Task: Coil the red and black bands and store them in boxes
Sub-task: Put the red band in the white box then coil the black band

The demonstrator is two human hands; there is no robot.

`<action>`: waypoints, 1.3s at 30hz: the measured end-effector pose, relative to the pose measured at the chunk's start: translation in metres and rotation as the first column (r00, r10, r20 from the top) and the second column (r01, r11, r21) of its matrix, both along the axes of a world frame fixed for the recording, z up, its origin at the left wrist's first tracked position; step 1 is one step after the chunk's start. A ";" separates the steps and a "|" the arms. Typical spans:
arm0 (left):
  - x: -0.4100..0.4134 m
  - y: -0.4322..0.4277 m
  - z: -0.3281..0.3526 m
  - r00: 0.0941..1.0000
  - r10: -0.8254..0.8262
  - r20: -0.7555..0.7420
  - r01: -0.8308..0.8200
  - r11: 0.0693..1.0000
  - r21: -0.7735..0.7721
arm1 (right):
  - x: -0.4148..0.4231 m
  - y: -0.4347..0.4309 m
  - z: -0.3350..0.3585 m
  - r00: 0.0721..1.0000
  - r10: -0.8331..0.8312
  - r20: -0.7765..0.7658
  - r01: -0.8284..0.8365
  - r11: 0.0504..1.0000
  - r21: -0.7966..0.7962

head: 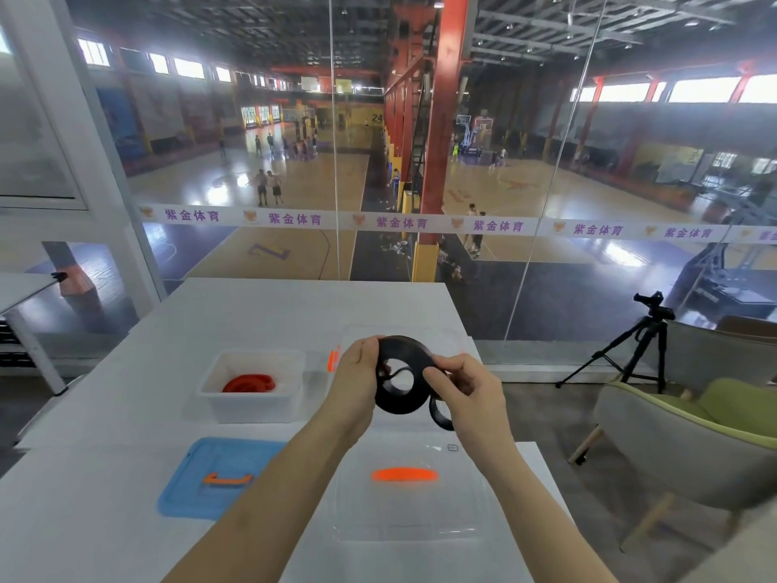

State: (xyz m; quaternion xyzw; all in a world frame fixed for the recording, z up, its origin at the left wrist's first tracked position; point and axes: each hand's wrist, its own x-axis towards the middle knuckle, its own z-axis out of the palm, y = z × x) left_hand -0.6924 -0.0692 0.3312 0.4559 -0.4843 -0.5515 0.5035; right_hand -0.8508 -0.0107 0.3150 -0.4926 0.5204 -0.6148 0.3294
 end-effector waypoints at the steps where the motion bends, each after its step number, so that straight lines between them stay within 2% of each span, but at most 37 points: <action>1: 0.000 0.000 0.000 0.998 0.021 -0.053 -0.020 1.000 0.023 | 0.003 0.001 0.000 1.000 -0.002 0.012 0.002 1.000 -0.004; 5: -0.002 0.006 0.000 0.940 0.099 -0.325 -0.052 0.987 0.150 | 0.021 0.005 -0.001 0.993 -0.018 0.115 0.021 0.999 -0.025; 8: -0.002 0.009 -0.008 0.891 0.110 -0.440 -0.006 0.973 0.232 | 0.034 0.008 -0.004 0.996 -0.053 0.068 0.057 0.997 -0.054; 11: 0.007 0.014 -0.018 0.876 0.044 -0.480 0.084 0.967 0.242 | 0.040 0.009 -0.006 0.996 -0.068 0.049 0.070 0.997 -0.033; 13: 0.020 0.016 -0.021 0.923 -0.046 -0.382 0.130 0.972 0.197 | 0.039 0.008 -0.006 0.997 -0.074 0.027 0.075 0.997 -0.013; 16: 0.043 0.014 -0.018 0.983 -0.158 -0.091 0.166 0.983 0.080 | 0.040 0.007 -0.005 0.998 -0.052 -0.030 0.052 0.999 -0.001; 18: 0.055 0.013 -0.009 0.962 -0.241 0.126 0.246 0.969 -0.020 | 0.045 0.007 -0.004 0.994 -0.020 -0.109 0.022 1.000 0.016; 20: 0.066 0.011 -0.002 0.896 -0.301 0.326 0.340 0.938 -0.067 | 0.052 0.009 -0.002 0.987 -0.004 -0.158 0.010 0.999 0.038; 22: 0.074 0.007 -0.004 0.864 -0.340 0.372 0.388 0.920 -0.059 | 0.059 0.010 0.000 0.992 0.004 -0.128 0.003 0.998 0.060; 26: 0.088 0.003 -0.014 0.872 -0.474 0.124 0.464 0.880 0.099 | 0.069 0.012 -0.002 0.997 0.030 -0.077 -0.023 0.995 0.101; 30: 0.092 -0.003 -0.023 0.857 -0.515 0.034 0.504 0.850 0.154 | 0.074 0.010 -0.006 0.994 0.051 -0.092 -0.040 0.992 0.119; 34: 0.085 -0.014 -0.037 0.896 -0.444 0.000 0.439 0.887 0.143 | 0.076 -0.003 -0.016 0.998 0.038 -0.043 -0.033 0.991 0.127; 36: 0.076 -0.022 -0.046 0.921 -0.385 -0.059 0.389 0.910 0.144 | 0.075 -0.014 -0.023 1.000 -0.018 0.000 0.018 0.994 0.110; 39: 0.061 -0.037 -0.055 0.949 -0.260 -0.181 0.292 0.939 0.183 | 0.071 -0.035 -0.031 0.995 -0.094 -0.024 0.096 0.994 0.058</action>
